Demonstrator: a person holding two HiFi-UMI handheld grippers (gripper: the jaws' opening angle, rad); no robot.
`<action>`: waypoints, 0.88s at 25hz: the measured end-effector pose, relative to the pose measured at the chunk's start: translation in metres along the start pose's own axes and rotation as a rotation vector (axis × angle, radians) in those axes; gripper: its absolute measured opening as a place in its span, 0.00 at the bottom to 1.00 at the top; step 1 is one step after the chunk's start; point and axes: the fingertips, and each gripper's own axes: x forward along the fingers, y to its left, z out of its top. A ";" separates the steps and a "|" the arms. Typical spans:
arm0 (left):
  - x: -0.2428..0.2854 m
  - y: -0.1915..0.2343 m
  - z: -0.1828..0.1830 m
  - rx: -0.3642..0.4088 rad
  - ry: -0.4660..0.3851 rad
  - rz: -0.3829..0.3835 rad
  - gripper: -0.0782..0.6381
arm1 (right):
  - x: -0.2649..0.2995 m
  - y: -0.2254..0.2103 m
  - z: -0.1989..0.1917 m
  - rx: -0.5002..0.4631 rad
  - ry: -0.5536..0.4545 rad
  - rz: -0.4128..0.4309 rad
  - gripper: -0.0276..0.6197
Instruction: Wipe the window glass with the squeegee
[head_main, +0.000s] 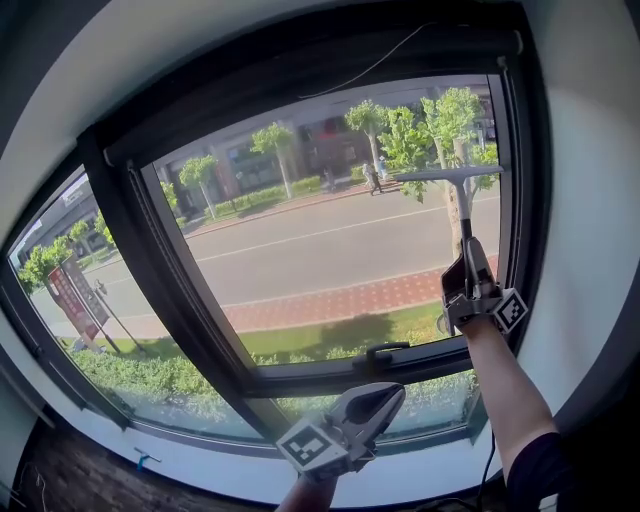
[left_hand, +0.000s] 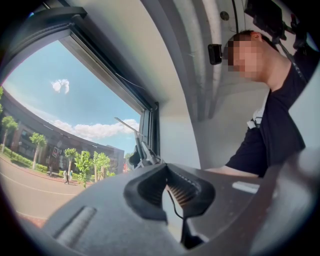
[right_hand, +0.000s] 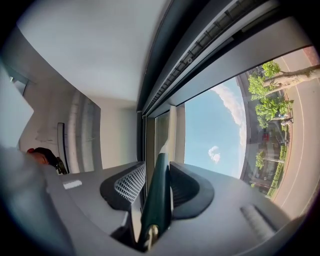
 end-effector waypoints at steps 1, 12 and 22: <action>0.000 0.000 0.001 -0.002 -0.001 0.002 0.11 | -0.002 0.000 0.000 0.002 -0.001 -0.003 0.28; -0.005 -0.004 -0.007 -0.017 0.004 0.002 0.11 | -0.044 -0.008 -0.010 0.007 0.003 -0.048 0.28; 0.001 -0.006 -0.019 -0.040 0.025 -0.003 0.11 | -0.077 -0.015 -0.014 0.017 0.020 -0.083 0.28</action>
